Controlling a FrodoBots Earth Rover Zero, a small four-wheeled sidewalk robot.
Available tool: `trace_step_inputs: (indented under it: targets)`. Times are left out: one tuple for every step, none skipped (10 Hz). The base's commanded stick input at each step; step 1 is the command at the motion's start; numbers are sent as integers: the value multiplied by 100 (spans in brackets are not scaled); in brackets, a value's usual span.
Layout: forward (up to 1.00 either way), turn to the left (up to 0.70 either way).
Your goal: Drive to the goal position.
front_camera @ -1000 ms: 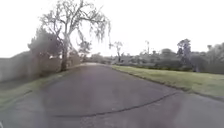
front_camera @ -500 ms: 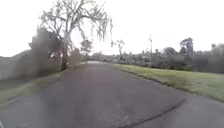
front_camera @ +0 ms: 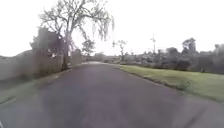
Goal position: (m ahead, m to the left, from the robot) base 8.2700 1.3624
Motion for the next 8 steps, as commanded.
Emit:
trace_step_inputs:
  targets:
    - [70,0]
    - [70,0]
    - [70,0]
    - [70,0]
    - [70,0]
    - [70,0]
    - [70,0]
    - [70,0]
